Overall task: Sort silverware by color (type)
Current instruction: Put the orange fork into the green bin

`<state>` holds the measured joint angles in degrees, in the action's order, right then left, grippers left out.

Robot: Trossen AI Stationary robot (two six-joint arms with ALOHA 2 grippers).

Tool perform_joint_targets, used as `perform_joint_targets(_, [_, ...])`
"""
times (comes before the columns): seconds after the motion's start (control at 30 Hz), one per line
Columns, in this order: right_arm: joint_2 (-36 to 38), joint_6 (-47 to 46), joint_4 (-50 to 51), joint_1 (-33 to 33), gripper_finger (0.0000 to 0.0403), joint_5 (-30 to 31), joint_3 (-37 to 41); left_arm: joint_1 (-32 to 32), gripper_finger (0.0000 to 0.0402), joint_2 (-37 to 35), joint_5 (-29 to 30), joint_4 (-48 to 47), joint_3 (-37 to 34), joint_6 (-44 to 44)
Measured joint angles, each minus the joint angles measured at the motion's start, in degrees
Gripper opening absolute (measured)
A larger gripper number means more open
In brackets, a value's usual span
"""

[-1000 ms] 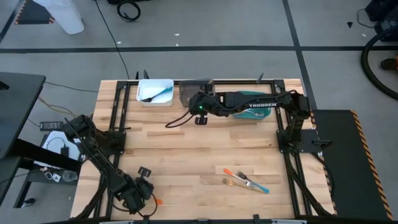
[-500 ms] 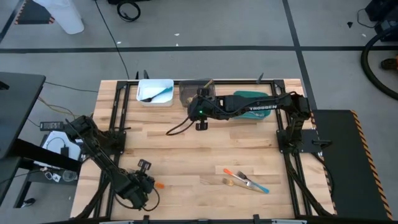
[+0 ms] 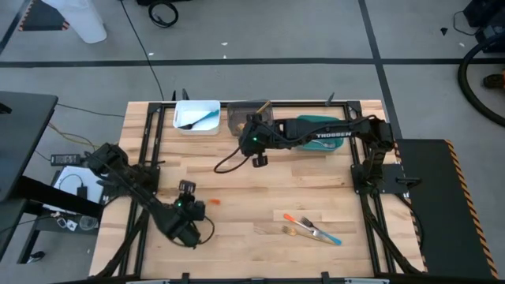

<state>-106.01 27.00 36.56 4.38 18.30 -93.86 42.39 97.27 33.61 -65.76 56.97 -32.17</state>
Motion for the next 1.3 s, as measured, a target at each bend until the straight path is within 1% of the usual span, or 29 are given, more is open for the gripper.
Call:
perform_joint_targets(0.13, [0.1,-2.0,4.1,1.1,0.0129,-2.9,0.0,-3.8,0.0013,0.0,5.1,0.0,0.0,3.4])
perform_joint_targets(0.2, [0.1,-3.2,5.0,1.6,0.0129,-3.3,0.0,-6.0,0.0013,0.0,6.9,0.1,0.0,6.5])
perform_joint_targets(0.33, [0.2,-4.4,4.8,1.9,0.0129,-3.1,1.0,-10.9,0.0014,-0.1,9.4,0.9,0.0,16.7])
perform_joint_targets(0.47, [0.9,-6.2,7.4,2.4,0.0129,-0.9,2.2,-16.3,0.0014,-0.1,10.7,3.9,0.0,26.0])
perform_joint_targets(0.6, [4.1,-7.9,8.4,2.9,0.0129,1.5,5.3,-21.6,0.0015,-0.1,10.5,10.0,0.0,35.4])
perform_joint_targets(0.83, [12.6,-12.7,8.1,3.0,0.0129,1.5,12.0,-29.7,0.0015,-0.1,9.7,24.7,0.0,54.1])
perform_joint_targets(0.93, [15.6,-15.2,7.7,3.0,0.0129,1.6,14.4,-33.1,0.0015,-0.1,7.4,31.3,0.0,60.8])
perform_joint_targets(1.1, [19.5,-16.6,3.7,3.3,0.0129,1.6,19.7,-38.0,0.0016,-0.1,3.8,41.0,0.0,69.8])
perform_joint_targets(1.2, [21.4,-16.6,1.8,3.8,0.0130,1.6,23.2,-40.4,0.0016,-0.1,3.6,45.6,0.0,73.5])
perform_joint_targets(1.3, [22.8,-16.5,0.2,4.2,0.0130,2.2,26.0,-42.5,0.0016,-0.2,3.6,49.7,0.0,75.2])
